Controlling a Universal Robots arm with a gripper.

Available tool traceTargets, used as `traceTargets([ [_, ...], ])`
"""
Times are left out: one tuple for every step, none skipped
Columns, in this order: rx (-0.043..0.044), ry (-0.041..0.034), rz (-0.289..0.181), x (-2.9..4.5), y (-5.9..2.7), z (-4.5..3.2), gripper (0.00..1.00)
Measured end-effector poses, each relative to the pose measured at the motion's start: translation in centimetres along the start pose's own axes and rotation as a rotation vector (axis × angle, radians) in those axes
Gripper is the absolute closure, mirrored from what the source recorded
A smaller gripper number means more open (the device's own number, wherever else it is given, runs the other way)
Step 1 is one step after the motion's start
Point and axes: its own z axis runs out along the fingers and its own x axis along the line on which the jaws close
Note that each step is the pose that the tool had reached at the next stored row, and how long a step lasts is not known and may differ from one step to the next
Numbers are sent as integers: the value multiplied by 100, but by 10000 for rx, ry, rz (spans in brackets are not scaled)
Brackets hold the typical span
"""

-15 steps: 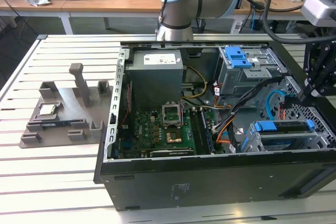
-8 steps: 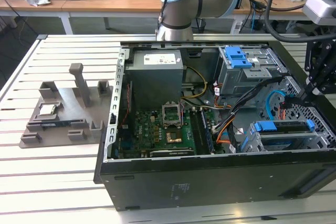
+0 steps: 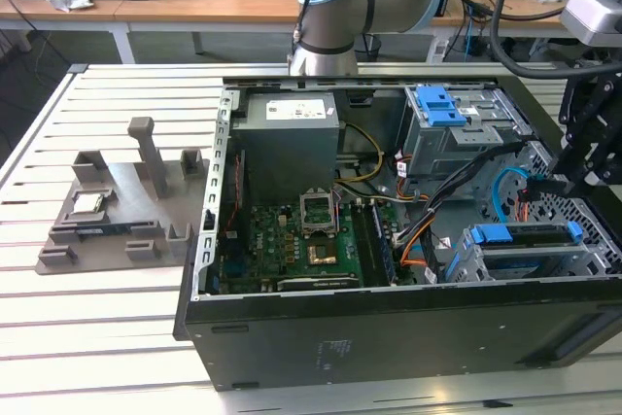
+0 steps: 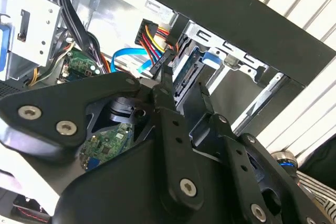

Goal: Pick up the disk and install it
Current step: 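Insert the first disk wire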

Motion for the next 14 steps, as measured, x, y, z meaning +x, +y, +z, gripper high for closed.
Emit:
traceTargets([
  [1,2,0,-4,0,2,64],
  [1,3,-1,-26,0,15,64],
  [0,3,-2,-53,-1,30,64],
  [-1,4,-2,-75,-1,44,64],
  [-3,9,-1,-117,-2,64,64],
  [-3,22,0,-146,-8,79,64],
  [-3,40,0,-151,-21,95,64],
  [-2,60,2,-152,-31,103,64],
  [-1,76,2,-153,-43,113,64],
  [-1,98,3,-153,-56,141,64],
  [-1,105,4,-152,-65,200,64],
  [0,119,3,-152,-66,209,64],
  [1,125,3,-152,-66,209,64],
  [0,129,3,-152,-66,210,64],
])
